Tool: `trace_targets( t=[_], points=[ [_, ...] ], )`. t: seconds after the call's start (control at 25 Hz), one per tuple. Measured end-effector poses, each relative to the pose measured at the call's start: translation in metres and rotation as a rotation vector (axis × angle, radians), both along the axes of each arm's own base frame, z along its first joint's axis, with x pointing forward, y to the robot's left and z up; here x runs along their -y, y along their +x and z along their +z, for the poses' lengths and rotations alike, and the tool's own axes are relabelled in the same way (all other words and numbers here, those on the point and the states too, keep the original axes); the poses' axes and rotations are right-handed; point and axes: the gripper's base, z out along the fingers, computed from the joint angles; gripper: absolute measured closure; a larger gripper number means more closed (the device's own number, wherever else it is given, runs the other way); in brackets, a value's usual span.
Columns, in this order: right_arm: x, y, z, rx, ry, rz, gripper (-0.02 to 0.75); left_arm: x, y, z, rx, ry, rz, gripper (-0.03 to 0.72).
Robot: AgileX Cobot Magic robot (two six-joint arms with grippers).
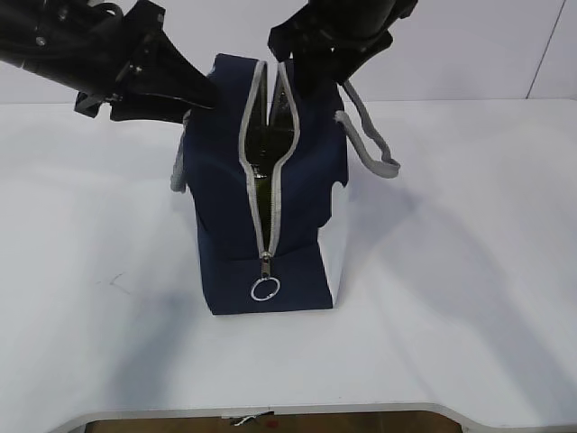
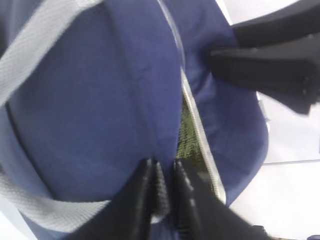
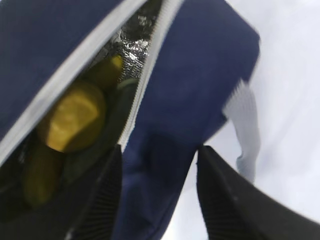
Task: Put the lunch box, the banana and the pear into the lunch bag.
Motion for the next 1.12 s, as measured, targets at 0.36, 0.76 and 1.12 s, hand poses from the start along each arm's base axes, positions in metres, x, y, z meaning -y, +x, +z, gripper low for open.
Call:
trace_targets(
  t=[0.36, 0.76, 1.12],
  points=[
    [0.012, -0.026, 0.052, 0.095, 0.08, -0.013, 0.309, 0.001, -0.006, 0.019, 0.019, 0.042, -0.136, 0.286],
    [0.034, -0.074, 0.089, 0.129, 0.141, -0.016, 0.309, -0.016, -0.009, 0.046, 0.022, 0.31, -0.145, 0.297],
    [0.066, -0.135, 0.054, 0.17, 0.175, -0.022, 0.309, -0.036, -0.039, 0.082, 0.087, 0.509, -0.025, 0.333]
  ],
)
